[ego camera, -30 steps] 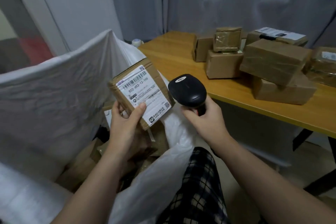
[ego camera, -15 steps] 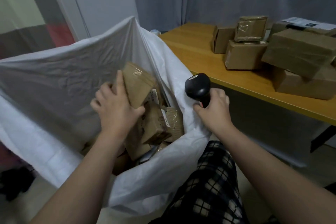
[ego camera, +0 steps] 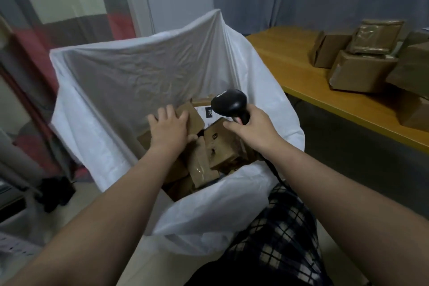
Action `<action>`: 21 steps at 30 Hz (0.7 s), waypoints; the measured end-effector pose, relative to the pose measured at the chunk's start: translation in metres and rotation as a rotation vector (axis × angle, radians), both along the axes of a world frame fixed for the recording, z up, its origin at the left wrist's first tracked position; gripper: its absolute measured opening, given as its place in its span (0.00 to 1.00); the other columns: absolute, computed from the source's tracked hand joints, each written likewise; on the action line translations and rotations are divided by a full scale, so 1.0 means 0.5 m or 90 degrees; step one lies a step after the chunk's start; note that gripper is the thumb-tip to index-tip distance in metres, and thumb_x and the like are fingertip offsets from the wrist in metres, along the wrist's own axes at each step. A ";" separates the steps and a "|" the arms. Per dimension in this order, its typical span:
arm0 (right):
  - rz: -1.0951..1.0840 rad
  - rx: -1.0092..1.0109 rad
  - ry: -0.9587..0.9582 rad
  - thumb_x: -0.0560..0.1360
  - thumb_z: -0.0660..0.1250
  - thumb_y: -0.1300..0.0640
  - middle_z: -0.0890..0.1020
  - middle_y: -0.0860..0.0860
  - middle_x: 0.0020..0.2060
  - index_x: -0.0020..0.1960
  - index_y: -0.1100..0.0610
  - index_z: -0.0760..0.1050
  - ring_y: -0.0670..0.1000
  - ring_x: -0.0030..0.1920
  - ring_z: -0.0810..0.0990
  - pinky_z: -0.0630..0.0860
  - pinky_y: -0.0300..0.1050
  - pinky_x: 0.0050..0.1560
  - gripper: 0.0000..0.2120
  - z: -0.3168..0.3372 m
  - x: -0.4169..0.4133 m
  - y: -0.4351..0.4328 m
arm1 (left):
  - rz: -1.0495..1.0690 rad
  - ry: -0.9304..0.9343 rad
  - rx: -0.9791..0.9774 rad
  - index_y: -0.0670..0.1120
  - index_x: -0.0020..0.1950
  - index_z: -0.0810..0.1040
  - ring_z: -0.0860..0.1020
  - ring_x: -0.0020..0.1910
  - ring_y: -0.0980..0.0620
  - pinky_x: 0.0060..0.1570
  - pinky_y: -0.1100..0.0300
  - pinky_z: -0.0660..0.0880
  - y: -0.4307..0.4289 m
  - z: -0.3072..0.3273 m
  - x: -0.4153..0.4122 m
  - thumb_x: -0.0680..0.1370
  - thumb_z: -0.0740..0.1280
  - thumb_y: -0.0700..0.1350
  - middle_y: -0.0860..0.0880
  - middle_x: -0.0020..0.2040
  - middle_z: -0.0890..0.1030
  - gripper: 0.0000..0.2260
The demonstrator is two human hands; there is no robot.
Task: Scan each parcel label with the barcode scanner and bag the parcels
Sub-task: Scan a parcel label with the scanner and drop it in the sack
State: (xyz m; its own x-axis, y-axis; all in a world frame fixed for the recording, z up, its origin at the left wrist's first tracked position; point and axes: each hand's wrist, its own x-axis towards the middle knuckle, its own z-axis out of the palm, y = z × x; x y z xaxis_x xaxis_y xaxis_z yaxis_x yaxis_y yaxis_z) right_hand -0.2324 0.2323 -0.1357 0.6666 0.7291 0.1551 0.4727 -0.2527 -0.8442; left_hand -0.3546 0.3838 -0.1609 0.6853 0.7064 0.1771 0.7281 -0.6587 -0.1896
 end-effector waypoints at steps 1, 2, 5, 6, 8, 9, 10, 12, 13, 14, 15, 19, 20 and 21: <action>-0.003 -0.005 0.002 0.73 0.73 0.53 0.77 0.46 0.41 0.54 0.55 0.74 0.47 0.45 0.76 0.68 0.33 0.38 0.13 -0.002 0.000 0.006 | -0.010 -0.013 0.002 0.49 0.68 0.68 0.65 0.62 0.41 0.59 0.46 0.64 -0.002 0.004 0.007 0.74 0.63 0.66 0.42 0.63 0.67 0.29; -0.008 -0.007 0.007 0.73 0.73 0.53 0.77 0.46 0.41 0.55 0.55 0.75 0.47 0.46 0.76 0.68 0.34 0.38 0.13 -0.003 0.003 0.008 | -0.022 -0.034 0.009 0.48 0.66 0.70 0.66 0.61 0.41 0.58 0.47 0.64 -0.005 0.010 0.016 0.75 0.63 0.64 0.42 0.62 0.67 0.27; -0.040 0.010 0.039 0.73 0.73 0.54 0.79 0.48 0.43 0.55 0.55 0.75 0.49 0.48 0.78 0.72 0.41 0.45 0.13 0.008 0.027 -0.006 | -0.068 -0.097 0.040 0.48 0.64 0.72 0.66 0.61 0.42 0.57 0.48 0.63 -0.022 0.040 0.054 0.76 0.63 0.61 0.43 0.63 0.68 0.23; -0.057 0.018 0.047 0.73 0.72 0.54 0.80 0.49 0.44 0.55 0.55 0.75 0.50 0.48 0.79 0.73 0.43 0.46 0.12 0.016 0.038 -0.016 | -0.088 -0.110 0.045 0.48 0.65 0.72 0.66 0.62 0.42 0.58 0.48 0.63 -0.029 0.050 0.072 0.76 0.63 0.61 0.43 0.63 0.68 0.23; -0.082 0.043 0.056 0.74 0.71 0.56 0.80 0.50 0.41 0.54 0.54 0.74 0.52 0.44 0.80 0.76 0.45 0.43 0.11 0.036 0.065 -0.043 | -0.136 -0.135 0.051 0.48 0.66 0.71 0.66 0.62 0.42 0.57 0.47 0.63 -0.048 0.073 0.115 0.77 0.63 0.60 0.43 0.64 0.68 0.23; -0.094 0.056 0.057 0.74 0.71 0.57 0.80 0.51 0.40 0.53 0.54 0.74 0.52 0.40 0.81 0.78 0.45 0.40 0.10 0.047 0.080 -0.060 | -0.162 -0.152 0.057 0.48 0.66 0.71 0.66 0.62 0.41 0.56 0.47 0.64 -0.061 0.084 0.140 0.77 0.63 0.60 0.43 0.64 0.68 0.23; -0.109 0.067 0.054 0.74 0.71 0.58 0.80 0.52 0.38 0.51 0.53 0.73 0.51 0.37 0.81 0.78 0.44 0.37 0.09 0.056 0.097 -0.080 | -0.192 -0.172 0.067 0.48 0.66 0.72 0.67 0.62 0.41 0.55 0.48 0.64 -0.079 0.094 0.168 0.77 0.64 0.59 0.43 0.64 0.69 0.23; -0.157 0.080 0.043 0.74 0.71 0.59 0.81 0.54 0.38 0.47 0.49 0.72 0.51 0.34 0.81 0.79 0.45 0.36 0.10 0.072 0.138 -0.129 | -0.255 -0.206 0.077 0.47 0.65 0.73 0.69 0.60 0.41 0.53 0.48 0.64 -0.123 0.109 0.233 0.76 0.65 0.59 0.43 0.63 0.71 0.23; -0.186 0.085 0.034 0.73 0.72 0.58 0.82 0.54 0.39 0.46 0.46 0.71 0.52 0.37 0.81 0.79 0.49 0.40 0.11 0.079 0.160 -0.158 | -0.286 -0.210 0.072 0.47 0.65 0.73 0.69 0.60 0.41 0.53 0.48 0.64 -0.149 0.115 0.268 0.76 0.65 0.59 0.43 0.63 0.72 0.23; -0.218 0.091 0.021 0.72 0.73 0.58 0.82 0.52 0.40 0.45 0.45 0.70 0.53 0.40 0.82 0.80 0.52 0.44 0.12 0.085 0.181 -0.188 | -0.318 -0.213 0.070 0.47 0.64 0.74 0.70 0.60 0.41 0.53 0.48 0.65 -0.175 0.121 0.303 0.75 0.65 0.59 0.43 0.62 0.72 0.23; -0.252 0.101 0.006 0.72 0.73 0.57 0.81 0.50 0.40 0.45 0.45 0.71 0.53 0.42 0.81 0.79 0.54 0.46 0.12 0.091 0.202 -0.221 | -0.354 -0.215 0.074 0.47 0.63 0.75 0.71 0.59 0.41 0.52 0.48 0.66 -0.204 0.128 0.337 0.74 0.67 0.59 0.43 0.60 0.74 0.22; -0.374 0.162 -0.035 0.72 0.73 0.60 0.78 0.45 0.39 0.51 0.50 0.72 0.48 0.43 0.79 0.77 0.50 0.49 0.13 0.114 0.263 -0.360 | -0.488 -0.253 0.068 0.48 0.66 0.74 0.72 0.57 0.41 0.51 0.49 0.68 -0.324 0.158 0.472 0.72 0.69 0.59 0.43 0.60 0.74 0.26; -0.399 0.179 -0.036 0.72 0.73 0.60 0.79 0.46 0.39 0.51 0.49 0.73 0.51 0.43 0.80 0.79 0.53 0.49 0.13 0.117 0.276 -0.393 | -0.519 -0.269 0.062 0.48 0.69 0.70 0.71 0.60 0.41 0.54 0.49 0.68 -0.353 0.167 0.503 0.74 0.68 0.60 0.43 0.63 0.72 0.28; -0.426 0.196 -0.040 0.72 0.73 0.61 0.79 0.48 0.38 0.49 0.48 0.73 0.54 0.43 0.80 0.80 0.57 0.49 0.13 0.119 0.285 -0.422 | -0.549 -0.276 0.057 0.48 0.73 0.65 0.69 0.63 0.42 0.57 0.49 0.67 -0.378 0.175 0.531 0.75 0.66 0.61 0.42 0.66 0.70 0.31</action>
State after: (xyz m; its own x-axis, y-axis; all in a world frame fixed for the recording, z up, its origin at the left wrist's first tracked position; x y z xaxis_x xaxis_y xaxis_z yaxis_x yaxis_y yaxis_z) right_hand -0.0897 0.0212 -0.0760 0.9366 0.0877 0.3394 0.3504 -0.2600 -0.8998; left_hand -0.0889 0.1947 -0.0733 0.8241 -0.0362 0.5652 0.0205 -0.9954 -0.0936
